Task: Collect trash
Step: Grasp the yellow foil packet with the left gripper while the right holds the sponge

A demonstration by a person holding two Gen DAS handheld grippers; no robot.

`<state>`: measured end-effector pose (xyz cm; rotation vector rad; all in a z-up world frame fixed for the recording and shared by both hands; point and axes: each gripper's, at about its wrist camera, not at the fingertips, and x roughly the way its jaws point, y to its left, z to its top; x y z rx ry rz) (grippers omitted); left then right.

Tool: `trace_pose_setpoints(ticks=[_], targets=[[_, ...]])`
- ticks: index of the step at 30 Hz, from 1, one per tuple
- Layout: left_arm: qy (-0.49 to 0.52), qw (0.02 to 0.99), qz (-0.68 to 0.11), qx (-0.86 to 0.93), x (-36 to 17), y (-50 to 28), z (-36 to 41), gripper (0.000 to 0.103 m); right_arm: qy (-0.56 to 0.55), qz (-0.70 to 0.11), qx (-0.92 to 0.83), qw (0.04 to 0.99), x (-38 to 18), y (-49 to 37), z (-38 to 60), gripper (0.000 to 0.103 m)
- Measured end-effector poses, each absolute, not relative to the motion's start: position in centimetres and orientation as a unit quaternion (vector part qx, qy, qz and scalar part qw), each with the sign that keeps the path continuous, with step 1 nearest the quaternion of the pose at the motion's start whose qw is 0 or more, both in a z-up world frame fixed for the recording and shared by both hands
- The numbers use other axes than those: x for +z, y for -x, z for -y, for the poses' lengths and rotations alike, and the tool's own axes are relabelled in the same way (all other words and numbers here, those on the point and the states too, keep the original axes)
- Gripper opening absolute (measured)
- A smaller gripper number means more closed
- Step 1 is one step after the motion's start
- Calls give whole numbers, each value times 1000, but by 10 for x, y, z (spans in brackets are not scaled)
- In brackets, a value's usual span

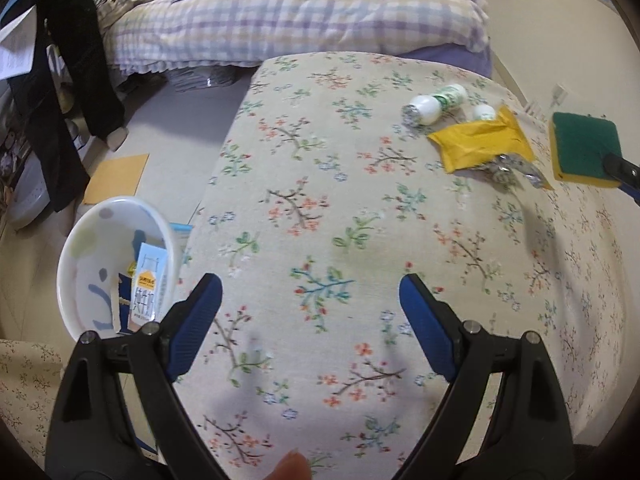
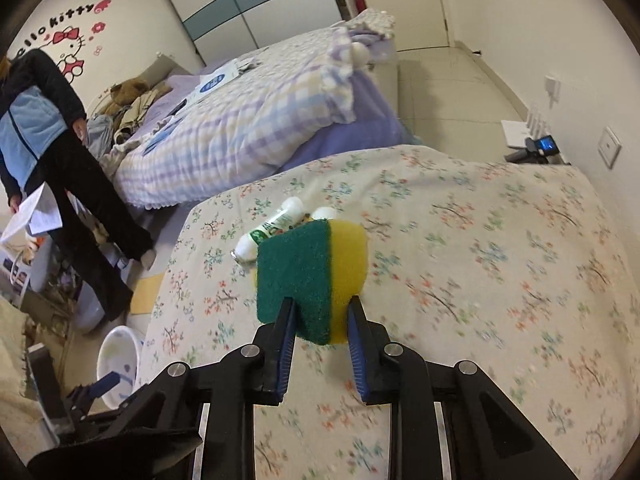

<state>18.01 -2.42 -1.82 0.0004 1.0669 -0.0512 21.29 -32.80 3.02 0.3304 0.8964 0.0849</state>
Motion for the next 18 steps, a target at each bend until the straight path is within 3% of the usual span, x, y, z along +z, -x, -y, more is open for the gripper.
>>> trace_pose_setpoints(ticks=[11,18], targets=[[-35,865,-497,-58,-12,-170,84,90,-212,-424,-1,880,27,-152,411,25],[-18,848,-524,-74,-18,-202,118,90,-181,-444,-17,878,9,-151,450,25]])
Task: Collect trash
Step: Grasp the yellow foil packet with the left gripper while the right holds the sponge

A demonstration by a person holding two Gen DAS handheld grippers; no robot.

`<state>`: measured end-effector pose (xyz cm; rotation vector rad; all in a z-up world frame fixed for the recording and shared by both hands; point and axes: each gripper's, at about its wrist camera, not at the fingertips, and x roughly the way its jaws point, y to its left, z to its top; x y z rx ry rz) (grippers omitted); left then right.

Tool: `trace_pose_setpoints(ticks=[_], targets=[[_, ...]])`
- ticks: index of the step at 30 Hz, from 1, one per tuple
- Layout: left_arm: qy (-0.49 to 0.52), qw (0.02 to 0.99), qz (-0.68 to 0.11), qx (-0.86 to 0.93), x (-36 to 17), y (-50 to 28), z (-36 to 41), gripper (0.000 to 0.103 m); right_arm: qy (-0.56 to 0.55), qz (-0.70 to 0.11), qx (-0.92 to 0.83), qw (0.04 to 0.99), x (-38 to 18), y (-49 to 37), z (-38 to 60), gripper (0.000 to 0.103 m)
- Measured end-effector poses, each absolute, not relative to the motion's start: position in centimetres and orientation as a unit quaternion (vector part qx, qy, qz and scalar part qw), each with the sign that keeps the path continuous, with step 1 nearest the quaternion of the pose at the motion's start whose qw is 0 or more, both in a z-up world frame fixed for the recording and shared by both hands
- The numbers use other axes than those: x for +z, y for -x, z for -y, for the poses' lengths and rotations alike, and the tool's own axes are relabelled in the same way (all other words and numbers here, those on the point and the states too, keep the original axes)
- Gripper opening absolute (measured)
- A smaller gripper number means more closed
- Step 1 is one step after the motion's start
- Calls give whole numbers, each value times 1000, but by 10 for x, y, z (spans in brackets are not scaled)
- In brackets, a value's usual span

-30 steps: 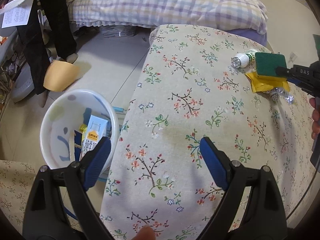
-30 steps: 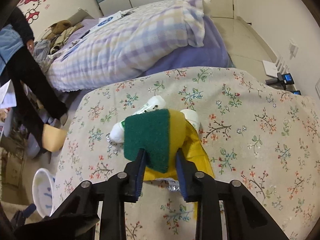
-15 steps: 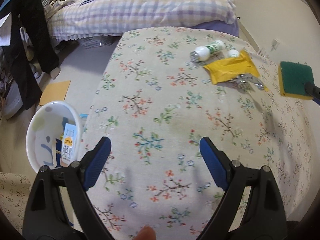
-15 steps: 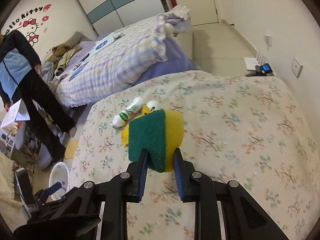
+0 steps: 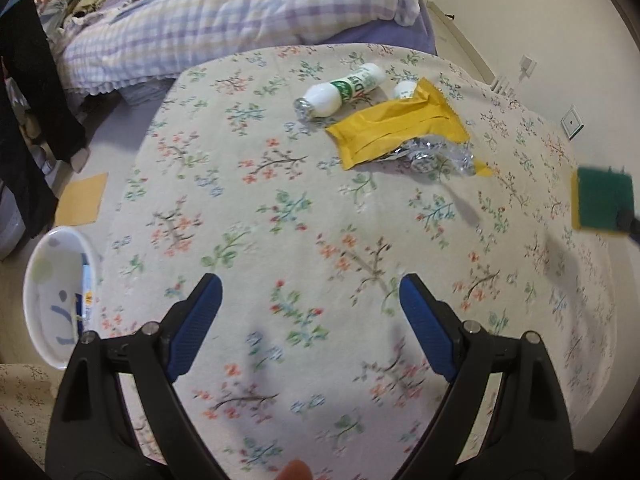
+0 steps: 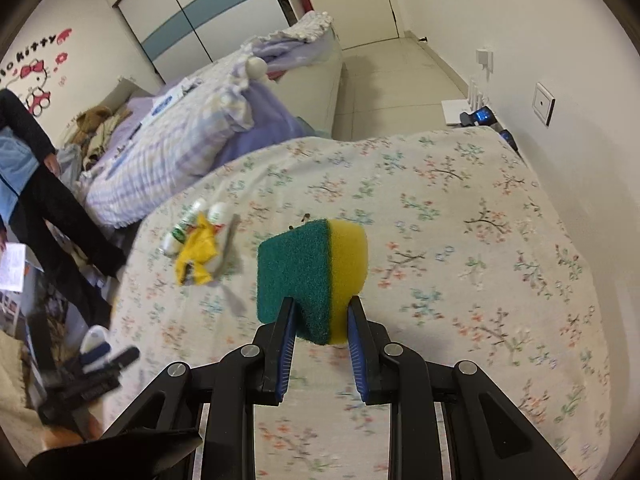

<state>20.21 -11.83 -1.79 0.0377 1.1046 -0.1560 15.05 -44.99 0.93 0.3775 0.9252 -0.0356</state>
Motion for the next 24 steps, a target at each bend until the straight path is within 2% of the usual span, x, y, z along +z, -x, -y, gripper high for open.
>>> trace_pose_setpoints(ticks=[11,18,21,22,24], targets=[[10,853,-515,-87,-24,-276,191,90,-224,-467,-39,854,-27,-145,519,25],[-19,858,-508,-71,-32,-307,229,88,-232,-477,-50,846,-38,-135,541,25],[-37,854,-515,-68,-40,-312,239,66,-235,-480,-57,843,-43,-129,551,25],[-45,853,-516,-66,-42,-311,241,54,-236,-481,-59,842,-44,-127,554,25],[-50,857,-510,-63,-41,-309,241,47,-240,-481,-61,841,-45,-126,558,25]])
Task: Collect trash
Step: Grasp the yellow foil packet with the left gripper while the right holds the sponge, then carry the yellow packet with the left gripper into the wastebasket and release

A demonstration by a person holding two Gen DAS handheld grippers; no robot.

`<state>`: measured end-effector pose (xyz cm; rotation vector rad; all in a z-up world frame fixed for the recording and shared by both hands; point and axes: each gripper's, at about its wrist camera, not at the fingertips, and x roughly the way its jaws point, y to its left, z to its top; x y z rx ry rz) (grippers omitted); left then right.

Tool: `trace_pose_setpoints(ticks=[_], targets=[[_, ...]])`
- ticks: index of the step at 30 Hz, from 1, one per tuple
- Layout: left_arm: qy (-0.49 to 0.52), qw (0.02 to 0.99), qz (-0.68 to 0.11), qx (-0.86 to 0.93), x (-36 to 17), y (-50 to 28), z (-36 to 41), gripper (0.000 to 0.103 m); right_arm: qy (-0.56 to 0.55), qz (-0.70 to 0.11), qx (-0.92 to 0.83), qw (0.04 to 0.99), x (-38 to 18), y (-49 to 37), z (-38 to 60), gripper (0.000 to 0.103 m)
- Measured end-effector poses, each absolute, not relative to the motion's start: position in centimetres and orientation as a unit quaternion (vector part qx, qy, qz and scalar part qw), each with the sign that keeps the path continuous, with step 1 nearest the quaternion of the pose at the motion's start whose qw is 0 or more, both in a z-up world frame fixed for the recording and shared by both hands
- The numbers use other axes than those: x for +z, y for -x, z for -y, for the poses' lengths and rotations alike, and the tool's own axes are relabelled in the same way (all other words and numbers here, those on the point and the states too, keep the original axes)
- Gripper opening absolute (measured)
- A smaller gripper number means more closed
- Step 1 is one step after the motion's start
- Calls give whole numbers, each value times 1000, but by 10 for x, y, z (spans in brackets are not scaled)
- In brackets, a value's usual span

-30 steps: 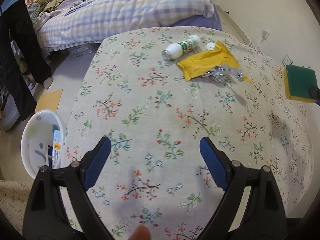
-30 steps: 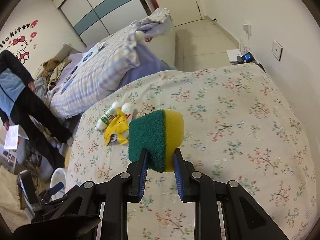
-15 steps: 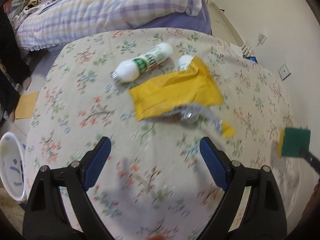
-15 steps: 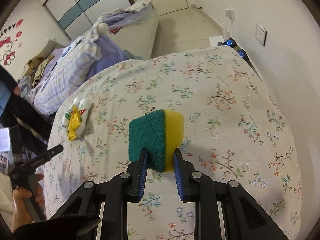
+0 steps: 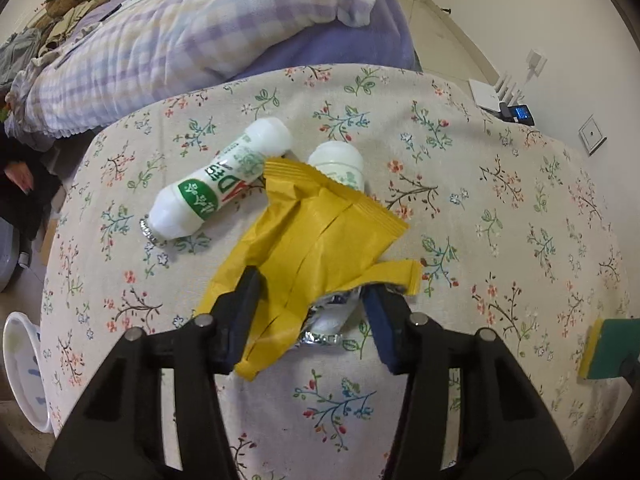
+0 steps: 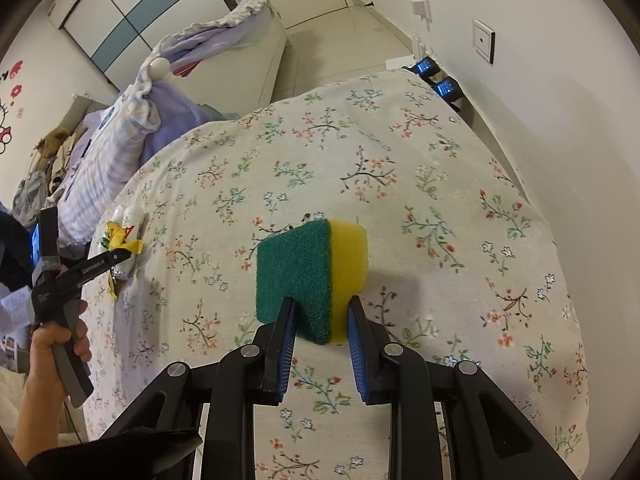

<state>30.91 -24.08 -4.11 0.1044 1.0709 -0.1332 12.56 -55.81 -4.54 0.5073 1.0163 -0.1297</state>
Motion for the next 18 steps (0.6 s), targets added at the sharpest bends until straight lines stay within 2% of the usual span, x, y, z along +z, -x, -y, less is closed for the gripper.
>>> trace_pose_setpoints(ticks=[1,4,5,7,18], targets=[[-47,859,-505,-66,-40,-308,240,40,-242,-481,-62,841,-45,-125,560,25],[-41,863,-499,-68,-34,-306,236,33,-242,-478,-64,842,-43,-122,561,25],[-37,864,-496,-71,-32,-305,234,24,-241,-478,-64,842,-42,-122,560,25],[-32,867,-490,-79,-25,-302,230,14,-237,-476,-65,845,-40,-122,558,25],[-20,855,-508,-105,-13,-259,194,11,-211,-465,-49,858,-20,-124,527,25]])
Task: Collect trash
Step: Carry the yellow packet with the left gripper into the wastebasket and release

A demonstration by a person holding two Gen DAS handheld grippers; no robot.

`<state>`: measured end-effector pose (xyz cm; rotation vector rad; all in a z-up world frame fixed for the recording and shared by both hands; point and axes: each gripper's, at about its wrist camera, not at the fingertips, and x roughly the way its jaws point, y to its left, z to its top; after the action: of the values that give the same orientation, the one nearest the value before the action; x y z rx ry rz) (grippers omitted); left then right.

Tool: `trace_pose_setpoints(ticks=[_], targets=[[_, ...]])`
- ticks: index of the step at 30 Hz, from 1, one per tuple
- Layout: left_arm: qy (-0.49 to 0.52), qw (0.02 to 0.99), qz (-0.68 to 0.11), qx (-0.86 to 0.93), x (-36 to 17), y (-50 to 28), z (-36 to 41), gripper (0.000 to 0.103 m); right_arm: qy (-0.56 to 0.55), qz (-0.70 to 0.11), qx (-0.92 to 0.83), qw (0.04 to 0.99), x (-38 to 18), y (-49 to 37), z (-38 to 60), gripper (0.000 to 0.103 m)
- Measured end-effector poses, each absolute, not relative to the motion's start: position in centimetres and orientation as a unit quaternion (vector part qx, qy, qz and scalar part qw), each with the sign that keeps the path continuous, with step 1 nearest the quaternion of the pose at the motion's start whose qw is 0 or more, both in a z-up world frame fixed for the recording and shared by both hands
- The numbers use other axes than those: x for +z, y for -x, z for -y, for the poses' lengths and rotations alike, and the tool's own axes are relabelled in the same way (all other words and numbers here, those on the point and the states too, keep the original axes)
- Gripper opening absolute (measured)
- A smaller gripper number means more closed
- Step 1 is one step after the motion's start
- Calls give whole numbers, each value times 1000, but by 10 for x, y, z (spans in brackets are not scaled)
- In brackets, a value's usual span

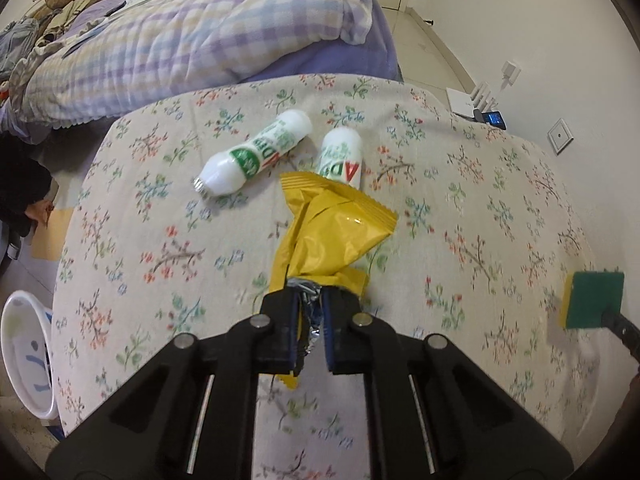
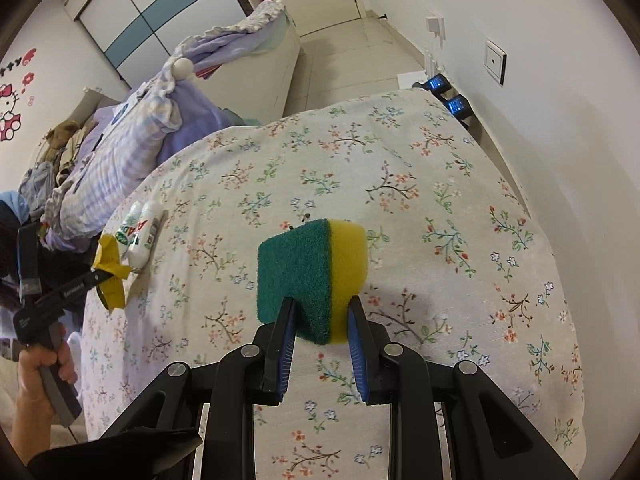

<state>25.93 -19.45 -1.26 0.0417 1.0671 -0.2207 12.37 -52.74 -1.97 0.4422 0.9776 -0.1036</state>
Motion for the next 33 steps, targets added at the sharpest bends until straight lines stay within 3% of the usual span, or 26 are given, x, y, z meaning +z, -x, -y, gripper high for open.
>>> trace_pose_setpoints(ticks=[15,33], targets=[[18,853,-510,-114,-18,-171,101,11,-159,-474,-14,866,2,-116,455,26],[49,871,-488,-26,1,-149,-21,11,-84,-492,69,864,1,-155,311,26]])
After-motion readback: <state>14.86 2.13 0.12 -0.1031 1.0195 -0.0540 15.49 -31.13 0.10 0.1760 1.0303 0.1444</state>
